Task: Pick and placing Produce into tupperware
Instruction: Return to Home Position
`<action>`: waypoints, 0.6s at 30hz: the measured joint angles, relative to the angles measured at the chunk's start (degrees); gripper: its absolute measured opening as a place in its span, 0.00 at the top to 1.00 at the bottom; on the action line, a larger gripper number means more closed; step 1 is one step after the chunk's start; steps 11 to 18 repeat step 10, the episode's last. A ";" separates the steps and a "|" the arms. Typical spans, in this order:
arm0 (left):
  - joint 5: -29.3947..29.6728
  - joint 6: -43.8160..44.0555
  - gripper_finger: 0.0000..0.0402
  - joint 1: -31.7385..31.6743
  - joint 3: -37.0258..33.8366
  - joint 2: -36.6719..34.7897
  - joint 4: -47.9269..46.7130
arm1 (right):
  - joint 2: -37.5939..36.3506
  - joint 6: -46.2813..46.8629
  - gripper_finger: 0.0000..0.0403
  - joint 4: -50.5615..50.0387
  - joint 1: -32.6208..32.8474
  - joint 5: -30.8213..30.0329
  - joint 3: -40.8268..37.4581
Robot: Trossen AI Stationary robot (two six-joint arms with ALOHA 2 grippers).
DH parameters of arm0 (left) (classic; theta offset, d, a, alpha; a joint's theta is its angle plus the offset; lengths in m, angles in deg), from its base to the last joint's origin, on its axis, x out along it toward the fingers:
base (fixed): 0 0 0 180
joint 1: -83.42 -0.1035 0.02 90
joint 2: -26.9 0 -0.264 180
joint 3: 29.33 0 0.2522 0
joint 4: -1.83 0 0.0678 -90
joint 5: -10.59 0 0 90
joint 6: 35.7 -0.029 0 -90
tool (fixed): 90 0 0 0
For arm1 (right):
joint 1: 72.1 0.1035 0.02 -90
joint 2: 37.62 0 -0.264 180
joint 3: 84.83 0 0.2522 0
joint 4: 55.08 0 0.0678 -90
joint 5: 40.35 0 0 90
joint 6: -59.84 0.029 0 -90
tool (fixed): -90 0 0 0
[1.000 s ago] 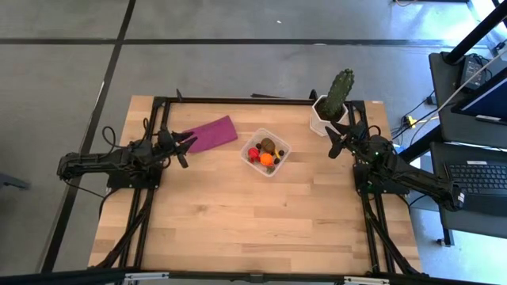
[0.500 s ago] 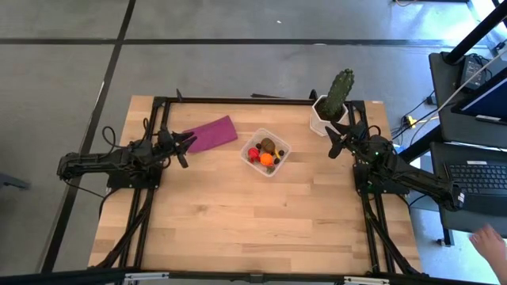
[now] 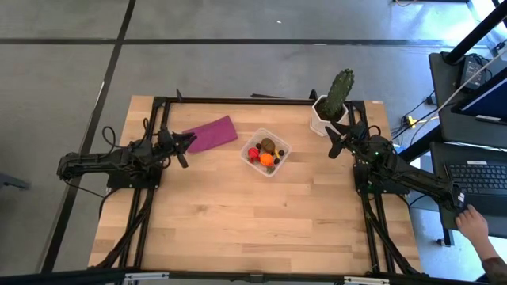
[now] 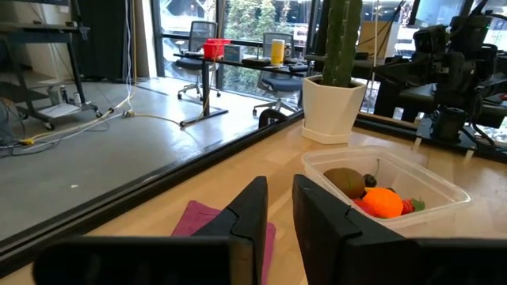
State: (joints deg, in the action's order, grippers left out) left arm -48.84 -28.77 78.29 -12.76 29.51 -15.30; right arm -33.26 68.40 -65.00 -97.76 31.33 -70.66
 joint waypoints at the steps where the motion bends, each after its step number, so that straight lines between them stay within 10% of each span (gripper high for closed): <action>1: 0.00 0.00 0.87 0.00 0.00 0.00 0.00 | 0.00 0.00 0.58 0.00 0.01 0.01 -0.02; 18: 0.00 0.00 0.90 0.00 0.00 -0.02 0.00 | 0.00 0.00 0.58 0.00 0.00 0.00 -0.02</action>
